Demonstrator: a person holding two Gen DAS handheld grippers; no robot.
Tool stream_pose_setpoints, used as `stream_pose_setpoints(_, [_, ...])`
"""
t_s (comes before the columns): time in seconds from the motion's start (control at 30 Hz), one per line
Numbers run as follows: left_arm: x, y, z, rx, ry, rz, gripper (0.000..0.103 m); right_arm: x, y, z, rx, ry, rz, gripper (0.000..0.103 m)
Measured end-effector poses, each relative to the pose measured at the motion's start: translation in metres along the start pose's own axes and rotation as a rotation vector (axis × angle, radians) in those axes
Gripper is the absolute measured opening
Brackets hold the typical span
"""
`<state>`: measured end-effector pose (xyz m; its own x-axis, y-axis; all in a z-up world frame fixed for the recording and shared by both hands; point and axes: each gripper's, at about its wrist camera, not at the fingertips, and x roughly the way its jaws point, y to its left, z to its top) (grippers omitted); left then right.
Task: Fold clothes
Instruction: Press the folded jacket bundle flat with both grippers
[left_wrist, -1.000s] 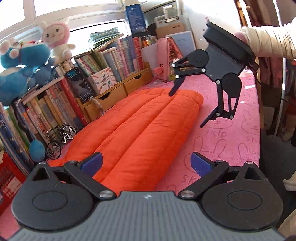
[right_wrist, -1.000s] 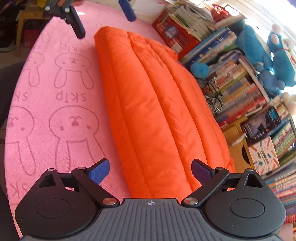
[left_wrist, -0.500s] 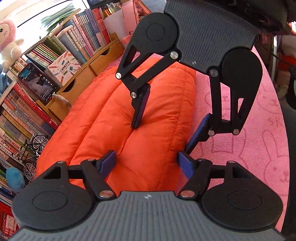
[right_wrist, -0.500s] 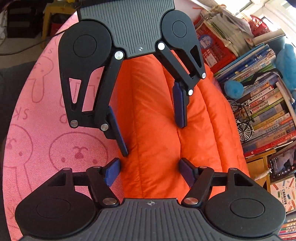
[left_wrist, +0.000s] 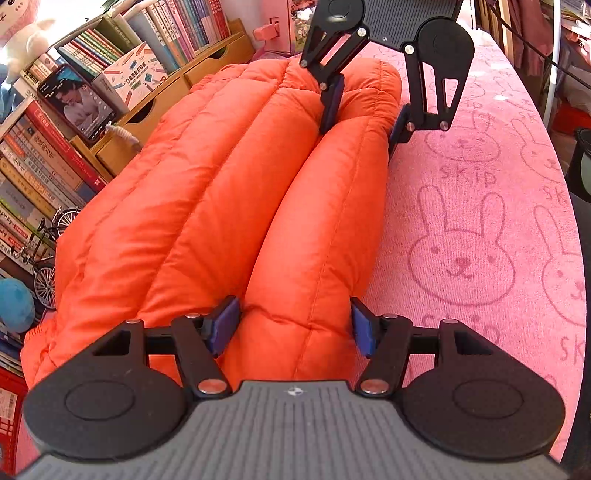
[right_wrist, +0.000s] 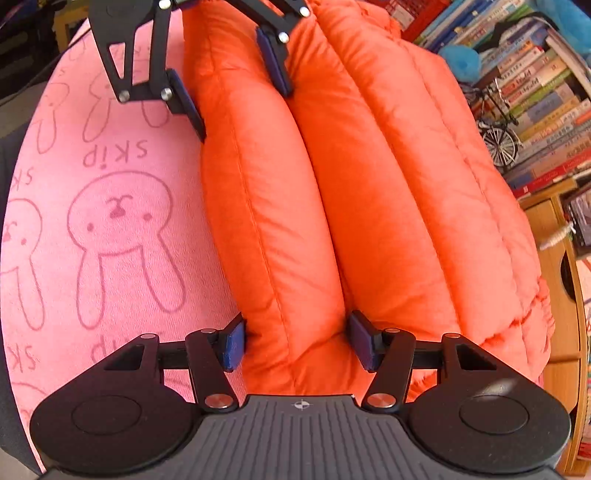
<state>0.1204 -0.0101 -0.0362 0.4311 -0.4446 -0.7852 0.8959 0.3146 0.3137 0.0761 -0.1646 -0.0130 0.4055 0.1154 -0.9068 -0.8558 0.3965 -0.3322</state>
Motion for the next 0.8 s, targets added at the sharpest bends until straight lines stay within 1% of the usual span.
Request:
stream_pose_setpoints(0.13, [-0.010,0.011,-0.017,-0.071,0.017,0.001,0.062,-0.007,-0.018,-0.027,0.106,0.028,-0.002,0.057])
stream_pose_setpoints(0.17, [-0.014,0.015,-0.023,-0.095,0.023,0.005,0.064,-0.009,-0.022,-0.035,0.134,0.038,-0.007,0.056])
stream_pose_setpoints(0.33, [-0.034,0.031,-0.055,-0.200,0.050,0.039,0.064,-0.021,-0.036,-0.073,0.248,0.072,-0.052,0.056])
stream_pose_setpoints(0.4, [-0.045,0.028,-0.065,-0.198,0.062,0.084,0.065,-0.028,-0.034,-0.083,0.255,0.107,-0.086,0.056])
stream_pose_setpoints(0.47, [-0.056,0.019,-0.068,-0.161,0.070,0.141,0.065,-0.036,-0.026,-0.088,0.231,0.161,-0.122,0.055])
stream_pose_setpoints(0.5, [-0.061,0.015,-0.068,-0.142,0.072,0.165,0.065,-0.041,-0.019,-0.089,0.206,0.169,-0.133,0.055])
stream_pose_setpoints(0.53, [-0.067,0.011,-0.065,-0.134,0.064,0.178,0.065,-0.048,-0.011,-0.087,0.167,0.157,-0.137,0.057])
stream_pose_setpoints(0.57, [-0.074,0.008,-0.061,-0.136,0.041,0.176,0.065,-0.056,-0.003,-0.085,0.134,0.139,-0.135,0.063])
stream_pose_setpoints(0.6, [-0.081,0.006,-0.056,-0.144,0.010,0.165,0.065,-0.062,0.003,-0.080,0.108,0.112,-0.128,0.066])
stream_pose_setpoints(0.63, [-0.088,0.006,-0.050,-0.154,-0.029,0.148,0.066,-0.069,0.008,-0.072,0.078,0.071,-0.128,0.071])
stream_pose_setpoints(0.7, [-0.094,0.006,-0.031,-0.174,-0.120,0.097,0.081,-0.080,0.015,-0.051,0.020,-0.011,-0.130,0.072])
stream_pose_setpoints(0.73, [-0.091,0.006,-0.021,-0.173,-0.150,0.077,0.082,-0.084,0.017,-0.037,-0.014,-0.056,-0.132,0.073])
stream_pose_setpoints(0.8, [-0.079,0.003,-0.002,-0.145,-0.173,0.053,0.082,-0.087,0.021,-0.014,-0.084,-0.124,-0.127,0.074])
